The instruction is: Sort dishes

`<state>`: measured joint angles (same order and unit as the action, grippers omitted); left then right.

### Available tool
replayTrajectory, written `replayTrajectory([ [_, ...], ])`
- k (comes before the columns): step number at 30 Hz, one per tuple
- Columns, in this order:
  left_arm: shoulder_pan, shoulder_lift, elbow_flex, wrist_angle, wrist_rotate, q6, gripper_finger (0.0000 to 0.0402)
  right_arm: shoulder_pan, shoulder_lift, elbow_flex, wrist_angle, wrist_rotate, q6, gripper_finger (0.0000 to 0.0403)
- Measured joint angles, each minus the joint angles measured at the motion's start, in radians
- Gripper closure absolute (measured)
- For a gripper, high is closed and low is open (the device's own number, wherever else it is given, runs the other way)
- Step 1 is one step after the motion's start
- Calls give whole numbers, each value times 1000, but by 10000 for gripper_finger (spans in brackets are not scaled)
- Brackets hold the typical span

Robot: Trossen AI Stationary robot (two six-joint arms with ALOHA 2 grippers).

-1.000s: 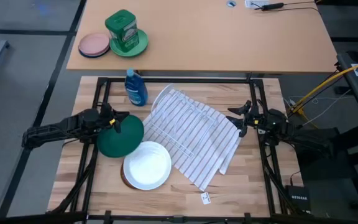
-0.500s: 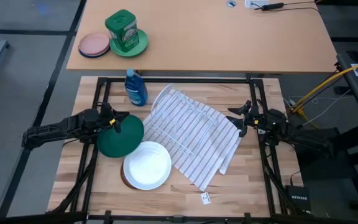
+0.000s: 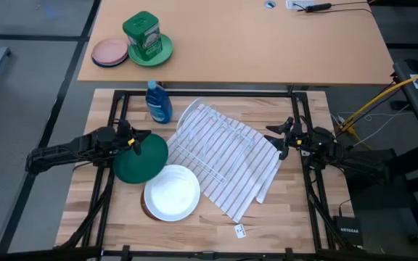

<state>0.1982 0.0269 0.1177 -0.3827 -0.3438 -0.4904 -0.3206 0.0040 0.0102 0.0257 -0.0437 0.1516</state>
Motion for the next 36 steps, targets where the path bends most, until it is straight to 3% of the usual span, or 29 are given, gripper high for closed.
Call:
replayTrajectory([
  [14,0,0,0,0,0,0,396,0,0,0,8,-1,4,191],
  [23,0,0,0,0,0,0,396,0,0,0,202,-1,385,191],
  [29,0,0,0,0,0,0,396,0,0,0,321,37,394,191],
  [36,0,0,0,-1,0,0,396,0,0,0,326,81,436,191],
])
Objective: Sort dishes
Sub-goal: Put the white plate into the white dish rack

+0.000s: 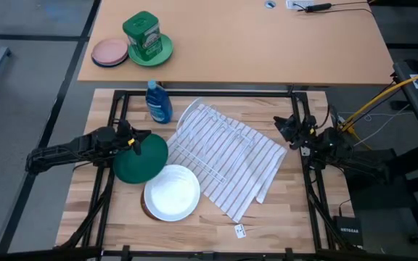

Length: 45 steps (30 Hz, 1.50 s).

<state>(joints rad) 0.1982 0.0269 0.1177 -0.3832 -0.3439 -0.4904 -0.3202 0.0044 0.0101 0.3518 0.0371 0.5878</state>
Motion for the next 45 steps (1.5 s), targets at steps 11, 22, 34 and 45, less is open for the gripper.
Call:
replayTrajectory([
  [11,0,0,0,-1,0,0,396,0,51,34,122,-16,-42,191],
  [22,0,0,0,0,0,28,396,0,427,159,306,-240,-54,191],
  [34,0,0,0,0,0,68,396,96,1051,568,290,-624,-257,191],
  [45,0,0,0,0,0,-26,396,261,1384,1084,-271,-442,-287,191],
])
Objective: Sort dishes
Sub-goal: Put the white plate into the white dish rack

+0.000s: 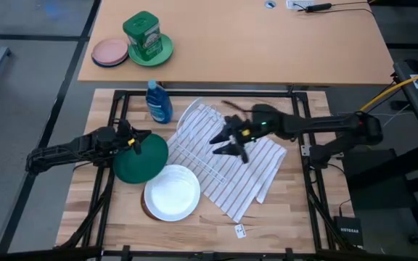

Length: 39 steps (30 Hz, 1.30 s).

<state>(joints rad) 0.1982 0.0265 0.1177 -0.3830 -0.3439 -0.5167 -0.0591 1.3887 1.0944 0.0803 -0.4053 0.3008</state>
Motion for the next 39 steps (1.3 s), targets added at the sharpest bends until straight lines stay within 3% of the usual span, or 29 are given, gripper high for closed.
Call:
replayTrajectory([
  [5,0,0,0,-1,0,0,396,75,123,206,-280,244,26,191],
  [9,0,0,0,-1,0,0,396,130,208,315,-400,364,175,191],
  [22,0,1,0,-2,0,17,396,263,436,355,-452,422,744,191],
  [39,0,1,0,-3,0,53,396,310,629,354,-437,440,1031,191],
])
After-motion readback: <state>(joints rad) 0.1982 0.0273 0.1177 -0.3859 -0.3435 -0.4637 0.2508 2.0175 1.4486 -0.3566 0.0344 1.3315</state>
